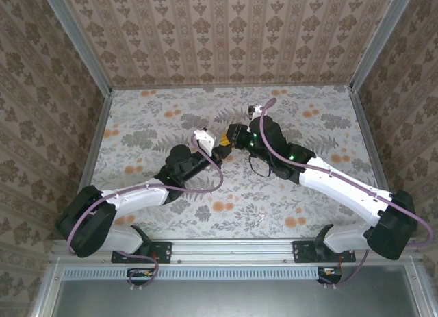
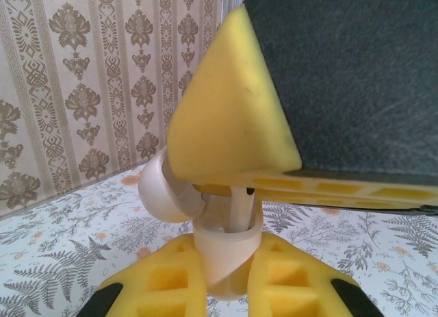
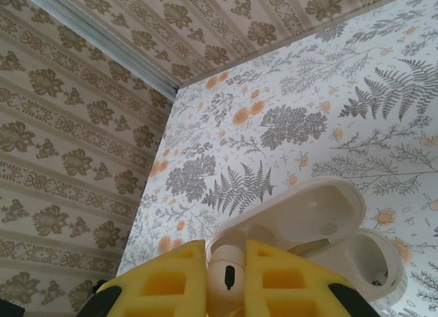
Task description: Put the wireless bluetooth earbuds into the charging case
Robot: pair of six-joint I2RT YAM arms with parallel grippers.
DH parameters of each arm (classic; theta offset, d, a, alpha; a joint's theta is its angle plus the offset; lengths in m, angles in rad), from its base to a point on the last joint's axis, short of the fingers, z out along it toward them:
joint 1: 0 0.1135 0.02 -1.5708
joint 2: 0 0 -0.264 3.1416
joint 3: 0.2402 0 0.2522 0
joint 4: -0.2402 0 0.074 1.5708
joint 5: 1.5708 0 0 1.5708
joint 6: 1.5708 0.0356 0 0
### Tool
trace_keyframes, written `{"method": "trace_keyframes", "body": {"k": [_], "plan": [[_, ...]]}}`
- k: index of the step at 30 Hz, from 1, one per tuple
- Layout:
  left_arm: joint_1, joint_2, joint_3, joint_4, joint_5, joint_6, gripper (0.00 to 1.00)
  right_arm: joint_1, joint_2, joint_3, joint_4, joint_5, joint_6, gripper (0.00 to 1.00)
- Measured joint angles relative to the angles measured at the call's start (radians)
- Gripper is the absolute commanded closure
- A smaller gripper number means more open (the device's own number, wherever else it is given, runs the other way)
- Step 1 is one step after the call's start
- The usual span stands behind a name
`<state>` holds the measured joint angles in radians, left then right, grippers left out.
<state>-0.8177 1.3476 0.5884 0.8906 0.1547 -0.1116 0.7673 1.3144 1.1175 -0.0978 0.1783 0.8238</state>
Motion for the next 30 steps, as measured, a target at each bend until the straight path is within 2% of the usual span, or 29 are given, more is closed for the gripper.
{"method": "trace_keyframes", "body": {"k": [16, 23, 30], "plan": [[-0.014, -0.003, -0.013, -0.029, -0.008, 0.027, 1.0, 0.0, 0.02, 0.043, -0.124, -0.002, 0.048, 0.84], [-0.019, -0.021, -0.029, -0.039, -0.019, 0.031, 1.0, -0.005, 0.022, 0.049, -0.164, 0.007, 0.06, 0.76], [-0.019, -0.021, -0.032, -0.04, -0.029, 0.037, 1.0, -0.006, 0.022, 0.049, -0.177, 0.01, 0.064, 0.76]]}}
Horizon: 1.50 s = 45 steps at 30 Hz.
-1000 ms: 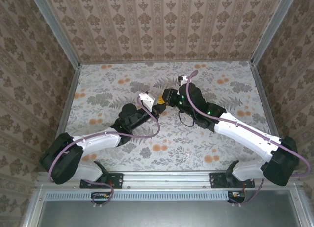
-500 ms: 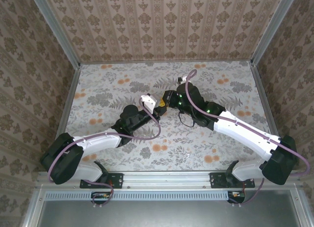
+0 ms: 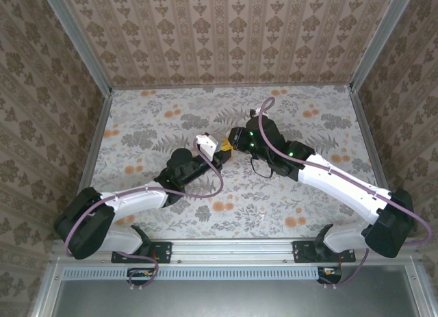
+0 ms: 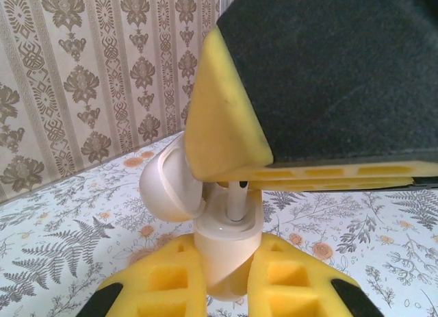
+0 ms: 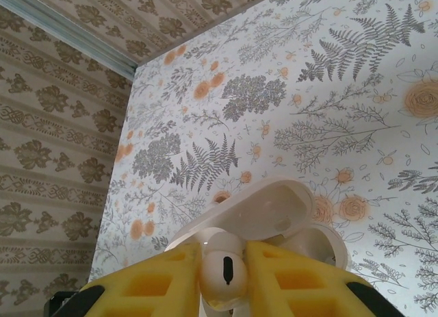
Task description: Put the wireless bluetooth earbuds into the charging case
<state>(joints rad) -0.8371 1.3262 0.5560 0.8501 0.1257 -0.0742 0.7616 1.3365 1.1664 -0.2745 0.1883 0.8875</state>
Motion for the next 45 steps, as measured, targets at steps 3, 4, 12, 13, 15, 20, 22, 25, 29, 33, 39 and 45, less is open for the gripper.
{"method": "trace_keyframes", "body": {"k": [3, 4, 12, 13, 15, 20, 22, 25, 29, 33, 39, 45], "plan": [[0.0, 0.0, 0.0, 0.0, -0.002, 0.0, 1.0, 0.0, 0.0, 0.0, -0.002, 0.0, 0.001, 0.78], [0.0, 0.0, 0.0, 0.0, -0.003, 0.0, 1.0, 0.0, 0.0, 0.0, -0.003, 0.0, 0.002, 0.79], [0.0, -0.002, 0.0, -0.002, -0.004, 0.002, 1.0, -0.006, 0.001, 0.013, -0.022, -0.012, 0.003, 0.86], [0.0, -0.003, 0.0, -0.002, -0.004, 0.005, 1.0, -0.006, 0.002, 0.018, -0.026, -0.016, 0.003, 0.87], [0.0, -0.006, 0.0, -0.002, -0.004, 0.013, 1.0, -0.007, 0.005, 0.031, -0.042, -0.025, 0.003, 0.87], [0.0, -0.006, 0.0, -0.001, -0.008, 0.04, 1.0, -0.011, 0.008, 0.052, -0.072, -0.055, 0.012, 0.89], [-0.002, -0.006, 0.0, -0.001, -0.01, 0.053, 1.0, -0.012, 0.008, 0.058, -0.082, -0.063, 0.021, 0.89], [-0.007, -0.003, 0.0, 0.003, -0.011, 0.071, 1.0, -0.013, 0.007, 0.064, -0.098, -0.068, 0.043, 0.9], [-0.013, 0.01, 0.0, 0.011, -0.011, 0.084, 1.0, -0.014, 0.007, 0.065, -0.107, -0.074, 0.079, 0.9], [-0.014, 0.022, 0.0, 0.02, -0.014, 0.095, 1.0, -0.018, 0.007, 0.065, -0.112, -0.099, 0.121, 0.91], [-0.02, 0.023, -0.005, 0.047, -0.021, 0.098, 1.0, -0.018, 0.005, 0.059, -0.107, -0.114, 0.187, 0.92], [-0.02, 0.023, -0.016, 0.053, -0.023, 0.101, 1.0, -0.018, 0.003, 0.045, -0.1, -0.117, 0.23, 0.9]]}}
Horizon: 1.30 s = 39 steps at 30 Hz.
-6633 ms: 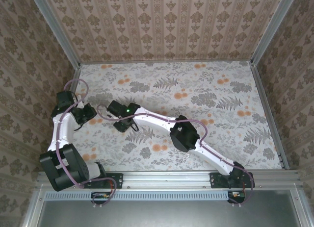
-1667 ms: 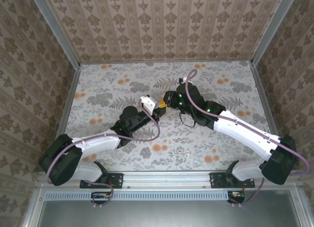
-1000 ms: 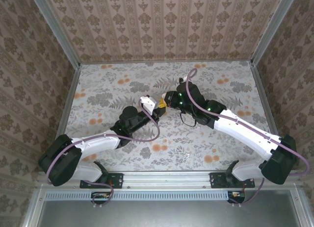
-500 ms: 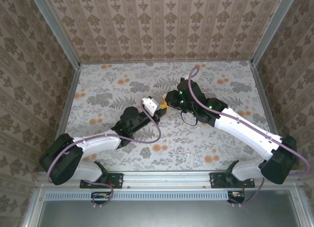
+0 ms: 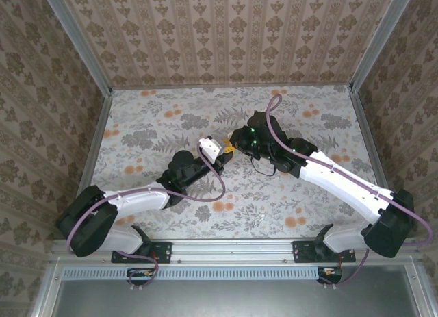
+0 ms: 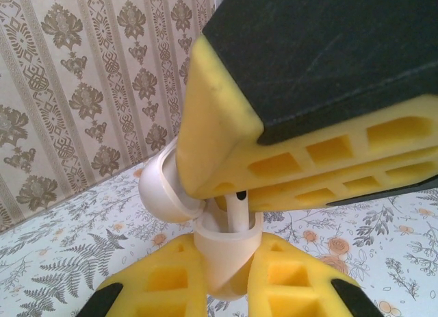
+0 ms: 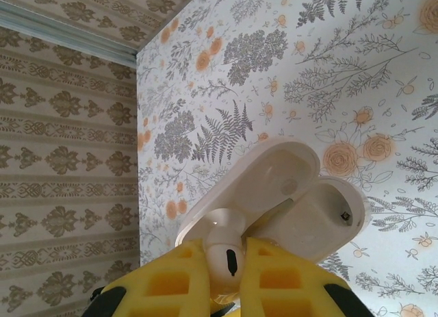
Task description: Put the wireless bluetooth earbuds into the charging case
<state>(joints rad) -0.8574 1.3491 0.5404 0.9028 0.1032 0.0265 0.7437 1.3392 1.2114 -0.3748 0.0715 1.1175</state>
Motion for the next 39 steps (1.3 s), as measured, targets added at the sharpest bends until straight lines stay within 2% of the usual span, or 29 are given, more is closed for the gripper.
{"method": "trace_keyframes", "body": {"k": [10, 24, 30, 39], "plan": [[-0.005, 0.0, -0.011, 0.011, -0.014, 0.005, 1.0, -0.001, 0.002, 0.0, -0.008, -0.002, 0.023, 0.74], [-0.005, -0.002, -0.021, 0.019, -0.048, 0.013, 1.0, -0.001, 0.002, 0.0, -0.056, -0.002, 0.028, 0.58], [-0.005, -0.005, -0.021, 0.026, -0.047, 0.013, 1.0, -0.001, -0.008, 0.018, -0.111, 0.01, -0.017, 0.53], [0.109, -0.011, -0.022, 0.026, 0.162, -0.059, 1.0, -0.015, -0.125, 0.111, -0.187, 0.041, -0.199, 0.49]]}}
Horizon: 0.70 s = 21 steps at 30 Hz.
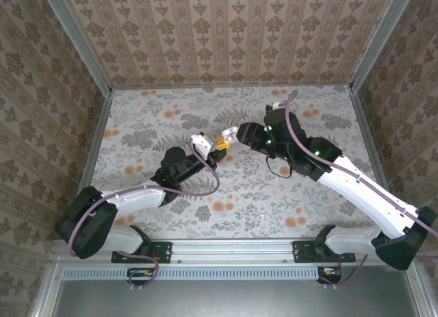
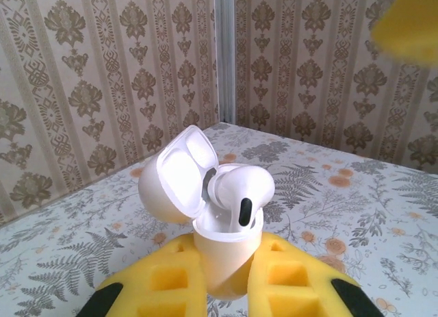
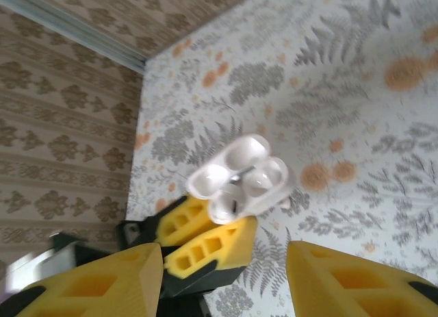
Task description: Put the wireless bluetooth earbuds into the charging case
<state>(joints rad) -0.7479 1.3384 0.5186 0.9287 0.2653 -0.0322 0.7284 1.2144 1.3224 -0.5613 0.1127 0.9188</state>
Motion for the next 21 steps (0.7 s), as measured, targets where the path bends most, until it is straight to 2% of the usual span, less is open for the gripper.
{"method": "trace_keyframes", "body": {"k": [8, 12, 16, 21], "plan": [[0.079, -0.005, 0.014, -0.018, 0.241, -0.086, 1.0, -0.026, 0.065, 0.173, -0.1, -0.142, -0.356, 0.5], [0.089, -0.01, 0.023, -0.025, 0.301, -0.107, 1.0, -0.028, 0.124, 0.26, -0.2, -0.19, -0.48, 0.54], [0.09, -0.024, 0.026, -0.045, 0.328, -0.109, 1.0, -0.028, 0.159, 0.278, -0.265, -0.22, -0.506, 0.57], [0.089, -0.034, 0.026, -0.076, 0.33, -0.107, 1.0, -0.028, 0.169, 0.26, -0.291, -0.241, -0.442, 0.62]]}}
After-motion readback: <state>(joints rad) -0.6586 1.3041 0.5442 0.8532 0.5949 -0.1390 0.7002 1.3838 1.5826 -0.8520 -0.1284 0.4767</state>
